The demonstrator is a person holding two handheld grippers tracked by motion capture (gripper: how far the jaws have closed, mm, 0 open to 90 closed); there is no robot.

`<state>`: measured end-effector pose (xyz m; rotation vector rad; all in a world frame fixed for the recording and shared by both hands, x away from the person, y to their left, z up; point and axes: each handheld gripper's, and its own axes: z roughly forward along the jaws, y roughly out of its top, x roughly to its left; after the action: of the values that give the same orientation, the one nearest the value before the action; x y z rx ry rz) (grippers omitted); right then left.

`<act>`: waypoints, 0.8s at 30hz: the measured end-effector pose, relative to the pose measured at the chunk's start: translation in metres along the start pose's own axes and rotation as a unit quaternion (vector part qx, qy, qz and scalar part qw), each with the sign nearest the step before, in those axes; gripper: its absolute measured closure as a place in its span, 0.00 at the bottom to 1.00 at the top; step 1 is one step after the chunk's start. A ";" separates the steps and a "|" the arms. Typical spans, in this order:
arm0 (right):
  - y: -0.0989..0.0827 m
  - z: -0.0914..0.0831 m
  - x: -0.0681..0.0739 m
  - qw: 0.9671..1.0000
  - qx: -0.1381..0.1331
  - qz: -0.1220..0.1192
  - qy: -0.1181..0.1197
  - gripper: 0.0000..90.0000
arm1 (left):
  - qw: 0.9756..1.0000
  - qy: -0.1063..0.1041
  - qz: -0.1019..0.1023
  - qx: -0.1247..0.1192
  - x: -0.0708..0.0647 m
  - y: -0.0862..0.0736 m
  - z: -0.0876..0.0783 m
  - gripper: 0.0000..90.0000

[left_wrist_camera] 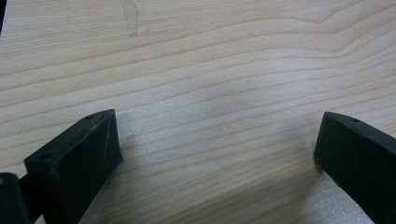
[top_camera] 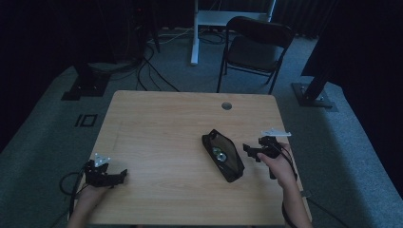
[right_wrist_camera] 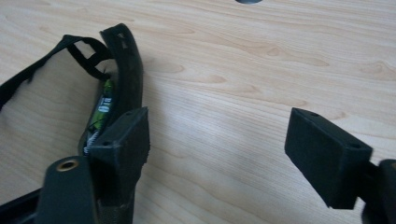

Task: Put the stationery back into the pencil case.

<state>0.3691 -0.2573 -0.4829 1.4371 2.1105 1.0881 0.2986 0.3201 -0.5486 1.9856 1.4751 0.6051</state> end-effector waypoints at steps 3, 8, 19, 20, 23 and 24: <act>-0.007 0.002 -0.003 1.000 -0.006 0.000 -0.004 0.22 | 1.000 0.000 0.000 0.000 0.000 0.000 0.000 0.01; -0.019 0.006 -0.009 1.000 -0.007 -0.010 -0.012 0.19 | 1.000 0.000 0.000 0.000 0.000 0.000 0.000 0.01; -0.044 0.015 -0.017 0.999 0.008 -0.013 -0.030 0.15 | 1.000 0.000 0.000 0.000 0.000 0.000 0.000 0.01; -0.046 0.016 -0.017 0.999 0.007 -0.012 -0.030 0.15 | 1.000 0.000 0.000 0.000 0.000 0.000 0.000 0.01; -0.052 0.018 -0.019 0.999 0.011 -0.006 -0.033 0.15 | 1.000 0.000 0.000 0.000 0.000 0.000 0.000 0.01; -0.054 0.018 -0.019 0.999 0.012 -0.005 -0.035 0.15 | 1.000 0.000 0.000 0.000 0.000 0.000 0.000 0.01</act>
<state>0.3554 -0.2772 -0.5380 1.4528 2.0859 0.9989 0.2986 0.3201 -0.5487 1.9848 1.4753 0.6054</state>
